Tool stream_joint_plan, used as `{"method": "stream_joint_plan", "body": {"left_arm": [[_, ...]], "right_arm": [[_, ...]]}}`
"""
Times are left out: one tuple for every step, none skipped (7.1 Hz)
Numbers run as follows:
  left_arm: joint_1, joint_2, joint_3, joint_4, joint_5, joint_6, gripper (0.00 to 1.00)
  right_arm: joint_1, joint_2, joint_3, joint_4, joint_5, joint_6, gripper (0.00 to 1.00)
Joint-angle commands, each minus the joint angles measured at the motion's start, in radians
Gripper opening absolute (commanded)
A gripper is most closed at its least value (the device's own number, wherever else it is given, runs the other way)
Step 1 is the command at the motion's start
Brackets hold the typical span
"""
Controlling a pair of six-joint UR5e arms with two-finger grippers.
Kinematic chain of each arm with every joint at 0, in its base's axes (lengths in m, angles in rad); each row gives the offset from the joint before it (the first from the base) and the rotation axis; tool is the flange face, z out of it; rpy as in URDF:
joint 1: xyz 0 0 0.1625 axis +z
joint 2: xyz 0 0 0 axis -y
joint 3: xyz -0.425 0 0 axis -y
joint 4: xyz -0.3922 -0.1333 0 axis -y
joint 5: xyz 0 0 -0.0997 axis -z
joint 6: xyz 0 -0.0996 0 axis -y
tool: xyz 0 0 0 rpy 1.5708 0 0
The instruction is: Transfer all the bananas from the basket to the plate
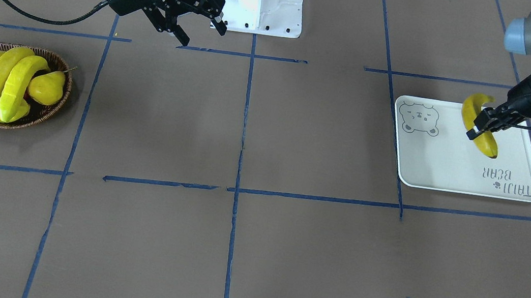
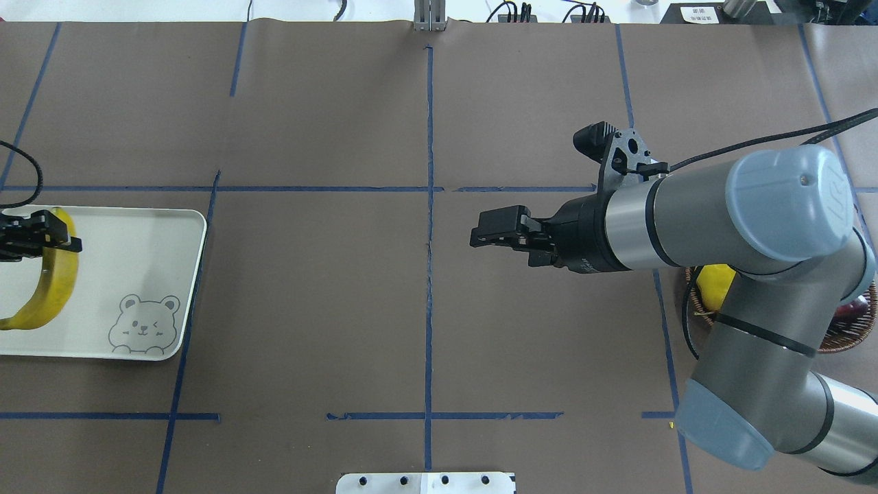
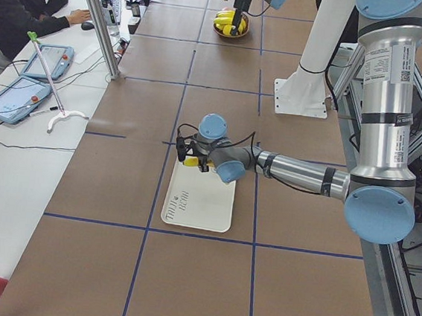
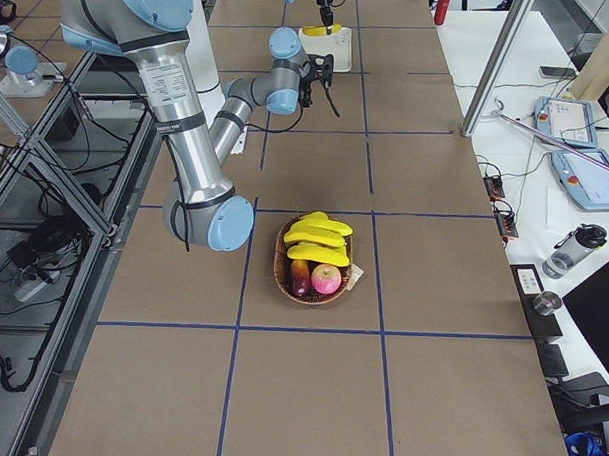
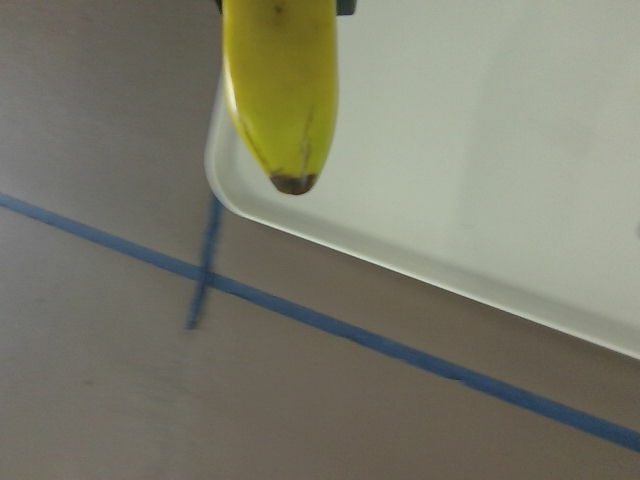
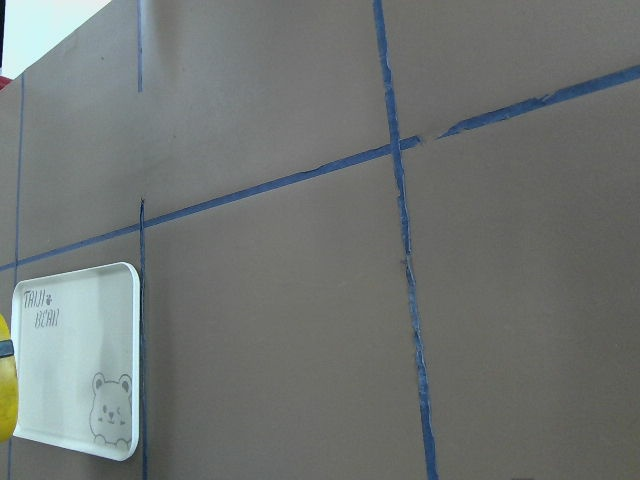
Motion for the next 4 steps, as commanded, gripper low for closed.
{"method": "stream_joint_plan", "body": {"left_arm": [[-0.007, 0.005, 0.093, -0.006, 0.012, 0.041, 0.00], [-0.007, -0.001, 0.127, -0.006, 0.053, 0.085, 0.00], [-0.009, -0.017, 0.161, -0.006, 0.061, 0.108, 0.00], [-0.012, -0.017, 0.170, -0.007, 0.061, 0.127, 0.00]], "right_arm": [[0.003, -0.003, -0.004, 0.000, 0.000, 0.000, 1.00], [0.006, -0.002, -0.006, 0.000, 0.000, -0.002, 1.00], [0.006, -0.002, -0.006, 0.000, 0.000, -0.002, 1.00], [0.006, -0.002, -0.006, 0.000, 0.000, -0.002, 1.00]]}}
